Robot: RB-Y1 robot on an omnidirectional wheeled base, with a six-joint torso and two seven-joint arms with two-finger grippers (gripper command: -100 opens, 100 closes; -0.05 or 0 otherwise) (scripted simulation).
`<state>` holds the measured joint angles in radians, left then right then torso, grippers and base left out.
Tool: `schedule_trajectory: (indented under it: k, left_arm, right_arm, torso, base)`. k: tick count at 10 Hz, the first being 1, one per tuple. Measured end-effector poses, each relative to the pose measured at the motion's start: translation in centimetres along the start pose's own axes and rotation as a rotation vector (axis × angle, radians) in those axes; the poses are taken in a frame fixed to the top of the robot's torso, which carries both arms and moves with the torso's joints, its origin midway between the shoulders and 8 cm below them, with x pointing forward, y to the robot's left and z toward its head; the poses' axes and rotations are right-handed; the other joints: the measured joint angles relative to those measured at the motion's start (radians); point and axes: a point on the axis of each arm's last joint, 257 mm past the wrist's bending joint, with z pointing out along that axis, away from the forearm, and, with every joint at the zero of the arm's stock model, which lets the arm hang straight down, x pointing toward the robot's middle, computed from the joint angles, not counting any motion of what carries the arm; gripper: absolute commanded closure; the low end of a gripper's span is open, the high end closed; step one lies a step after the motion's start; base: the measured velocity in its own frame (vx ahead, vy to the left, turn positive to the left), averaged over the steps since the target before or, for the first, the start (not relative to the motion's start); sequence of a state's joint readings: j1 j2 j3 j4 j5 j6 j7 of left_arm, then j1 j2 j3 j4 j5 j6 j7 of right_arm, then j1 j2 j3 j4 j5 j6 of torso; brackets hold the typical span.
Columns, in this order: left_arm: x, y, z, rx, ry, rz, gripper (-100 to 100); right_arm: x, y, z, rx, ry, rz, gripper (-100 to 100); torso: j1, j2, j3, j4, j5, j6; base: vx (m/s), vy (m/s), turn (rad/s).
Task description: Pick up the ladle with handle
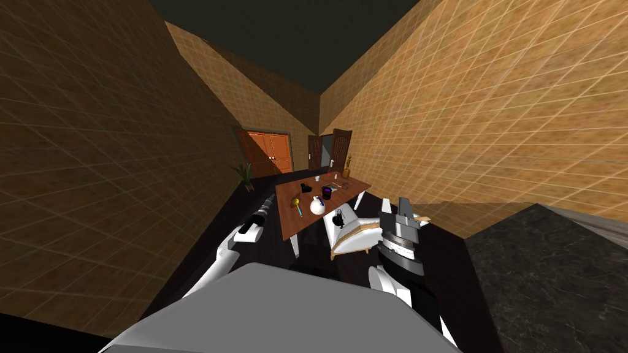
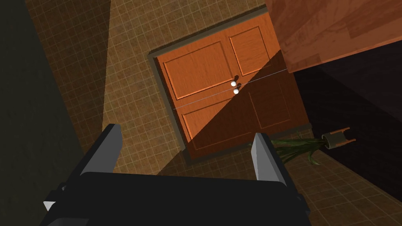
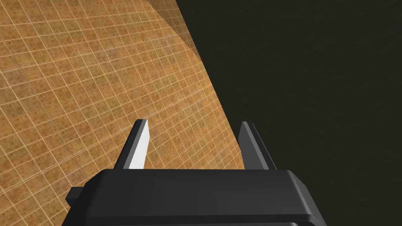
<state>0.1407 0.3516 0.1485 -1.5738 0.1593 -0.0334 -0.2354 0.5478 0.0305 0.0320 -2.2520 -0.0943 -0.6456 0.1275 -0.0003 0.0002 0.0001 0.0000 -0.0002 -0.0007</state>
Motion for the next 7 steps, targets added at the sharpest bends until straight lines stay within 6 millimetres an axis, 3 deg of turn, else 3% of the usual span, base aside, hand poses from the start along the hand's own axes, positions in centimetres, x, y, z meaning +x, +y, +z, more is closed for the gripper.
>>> schedule_trajectory:
  k: [7]
  left_arm:
    - [-1.9,5.4,2.0,-0.156,-0.004,0.004,-100]
  right_arm:
    - [0.0,0.0,0.0,0.000,0.000,0.000,0]
  torso:
    - [0.000,0.000,0.000,0.000,0.000,0.000]
  base:
    - [0.003,-0.011,-0.069]
